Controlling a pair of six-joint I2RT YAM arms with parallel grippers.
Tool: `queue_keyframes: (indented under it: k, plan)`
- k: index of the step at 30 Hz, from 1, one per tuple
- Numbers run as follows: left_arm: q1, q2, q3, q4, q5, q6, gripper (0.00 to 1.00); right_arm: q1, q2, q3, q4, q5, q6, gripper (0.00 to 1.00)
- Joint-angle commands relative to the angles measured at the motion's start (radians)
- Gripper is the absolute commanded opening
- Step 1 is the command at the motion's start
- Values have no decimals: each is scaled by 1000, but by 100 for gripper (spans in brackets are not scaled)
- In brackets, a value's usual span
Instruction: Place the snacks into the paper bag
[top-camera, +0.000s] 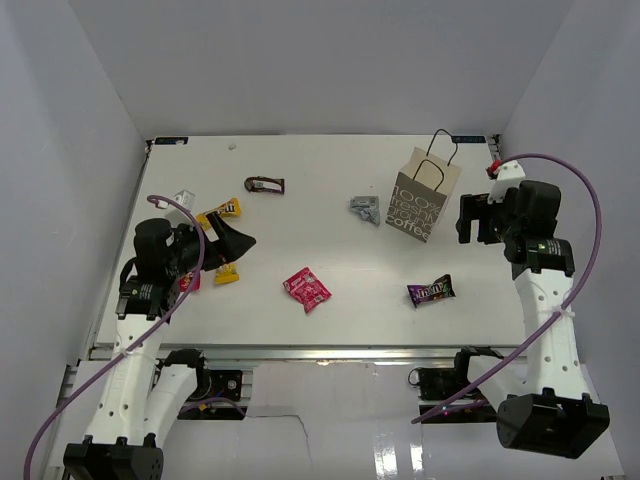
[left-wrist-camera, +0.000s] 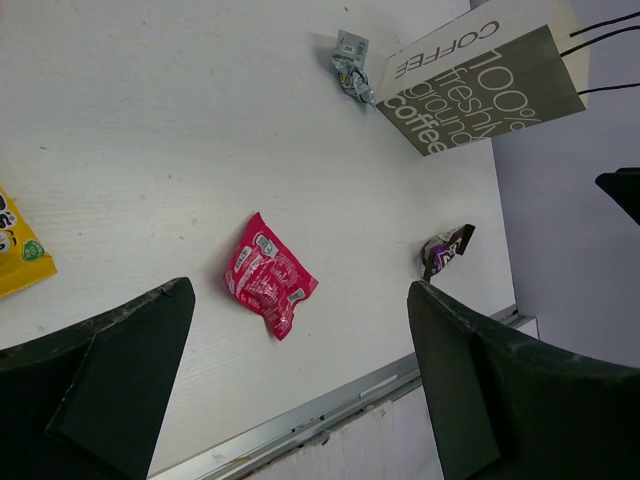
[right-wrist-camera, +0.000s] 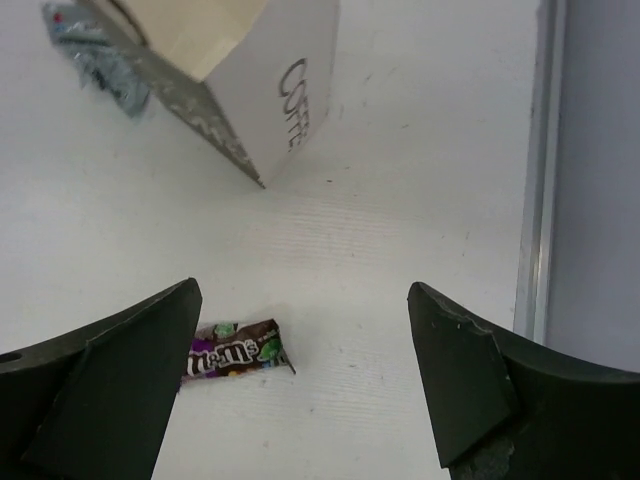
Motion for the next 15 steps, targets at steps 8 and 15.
queue_keyframes:
  k: [8, 15]
  plan:
    - [1, -19, -18, 5, 59, -40, 98, 30, -41, 89, -689, -712, -1233, 90]
    - [1, 25, -14, 5, 84, -59, 98, 243, -78, -147, -704, -434, -1574, 94]
